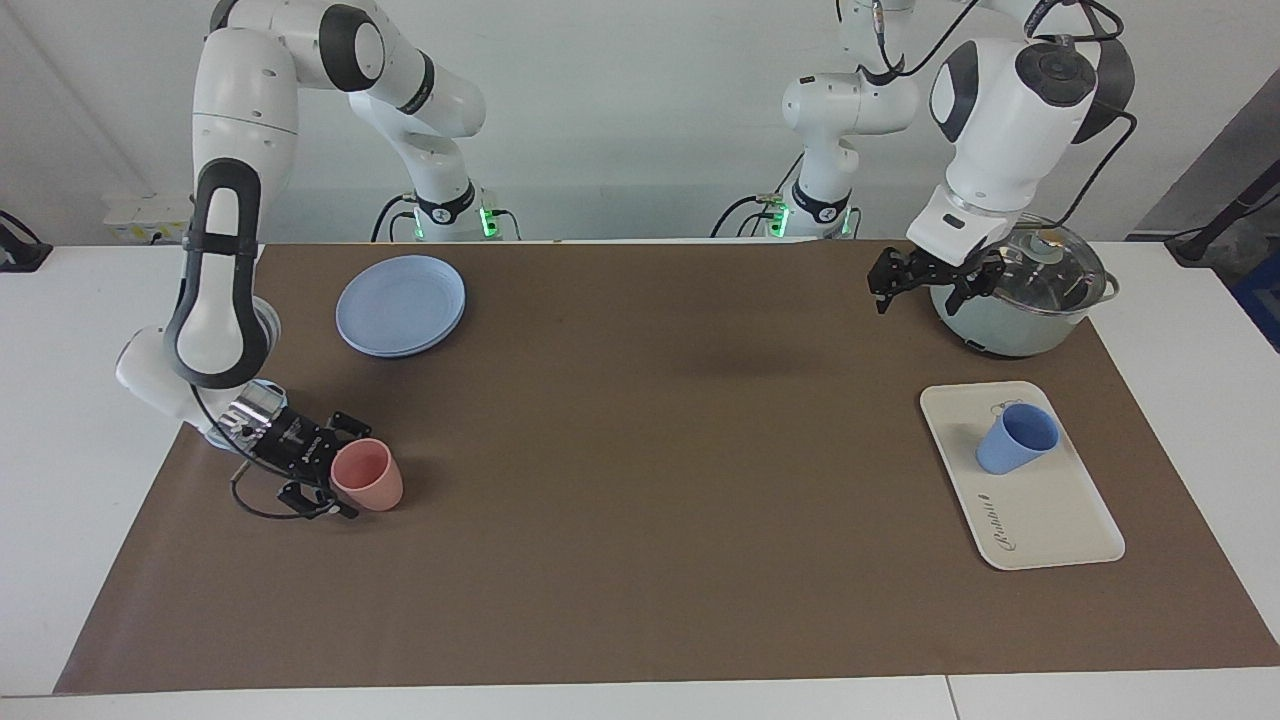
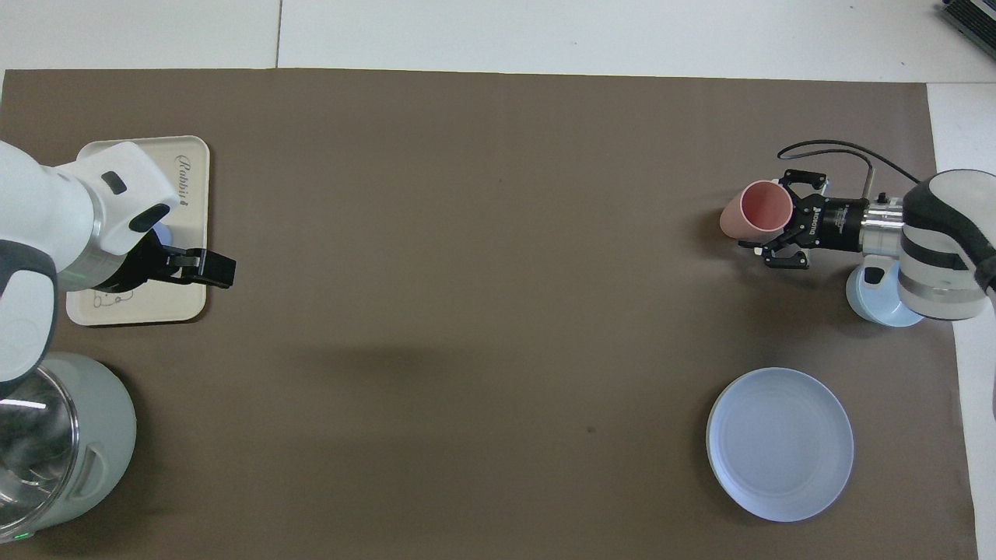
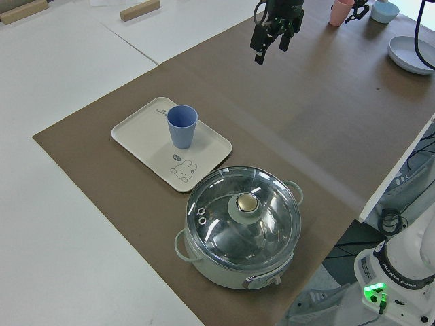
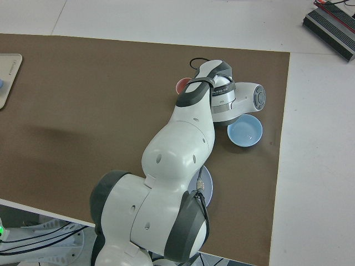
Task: Place cup on tray
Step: 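Set the pink cup upright with the right gripper and release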
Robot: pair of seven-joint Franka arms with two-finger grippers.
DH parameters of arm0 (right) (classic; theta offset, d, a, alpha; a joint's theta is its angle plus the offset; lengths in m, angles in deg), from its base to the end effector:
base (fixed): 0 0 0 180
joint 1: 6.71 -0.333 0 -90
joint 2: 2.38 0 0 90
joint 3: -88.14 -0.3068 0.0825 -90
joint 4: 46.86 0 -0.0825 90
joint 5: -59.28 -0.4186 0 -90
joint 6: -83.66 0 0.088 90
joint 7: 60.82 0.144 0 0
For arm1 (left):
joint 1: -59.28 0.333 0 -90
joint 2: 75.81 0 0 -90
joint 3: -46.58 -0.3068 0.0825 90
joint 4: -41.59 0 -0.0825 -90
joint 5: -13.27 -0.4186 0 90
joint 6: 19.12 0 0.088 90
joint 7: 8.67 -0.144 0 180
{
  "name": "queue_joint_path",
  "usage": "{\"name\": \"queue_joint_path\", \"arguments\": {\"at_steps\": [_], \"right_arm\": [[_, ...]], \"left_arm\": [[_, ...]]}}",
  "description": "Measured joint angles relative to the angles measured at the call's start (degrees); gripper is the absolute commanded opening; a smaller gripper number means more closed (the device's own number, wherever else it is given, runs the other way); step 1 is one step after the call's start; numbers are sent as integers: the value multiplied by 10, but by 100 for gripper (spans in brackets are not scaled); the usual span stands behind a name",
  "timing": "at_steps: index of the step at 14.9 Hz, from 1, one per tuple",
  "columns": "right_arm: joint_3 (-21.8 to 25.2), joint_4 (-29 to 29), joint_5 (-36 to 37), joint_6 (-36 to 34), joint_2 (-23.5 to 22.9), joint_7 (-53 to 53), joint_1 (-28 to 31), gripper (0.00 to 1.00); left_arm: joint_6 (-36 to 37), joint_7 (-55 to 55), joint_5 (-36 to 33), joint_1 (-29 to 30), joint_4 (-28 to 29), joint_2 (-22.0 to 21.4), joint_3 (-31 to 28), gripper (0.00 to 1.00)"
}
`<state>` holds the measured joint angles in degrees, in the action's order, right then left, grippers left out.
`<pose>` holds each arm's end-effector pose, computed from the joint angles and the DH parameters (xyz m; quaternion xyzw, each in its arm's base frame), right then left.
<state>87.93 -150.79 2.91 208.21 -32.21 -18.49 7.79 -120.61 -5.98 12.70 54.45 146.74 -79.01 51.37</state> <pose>0.6620 -0.1097 0.1942 -0.6316 0.6792 0.1578 0.3390 0.5707 -0.0962 0.4932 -0.9981 0.0614 0.0033 0.0076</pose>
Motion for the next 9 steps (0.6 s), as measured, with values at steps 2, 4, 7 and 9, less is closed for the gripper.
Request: {"name": "queue_joint_path", "arguments": {"at_steps": [2,4,7,9], "right_arm": [[0,2,63,36,4,-54,0,99],[-2,3,131,63,13,-119,-2,99],[-1,5,226,82,35,-215,-2,99],[-1,5,291,81,58,-245,-2,99]], "left_arm": [[9,0,0,6,-18,-1,-7,100],[27,-1,0,18,-52,1,-8,100],[59,-8,-1,25,-101,15,-9,100],[74,-11,-1,28,-132,30,-9,100]]}}
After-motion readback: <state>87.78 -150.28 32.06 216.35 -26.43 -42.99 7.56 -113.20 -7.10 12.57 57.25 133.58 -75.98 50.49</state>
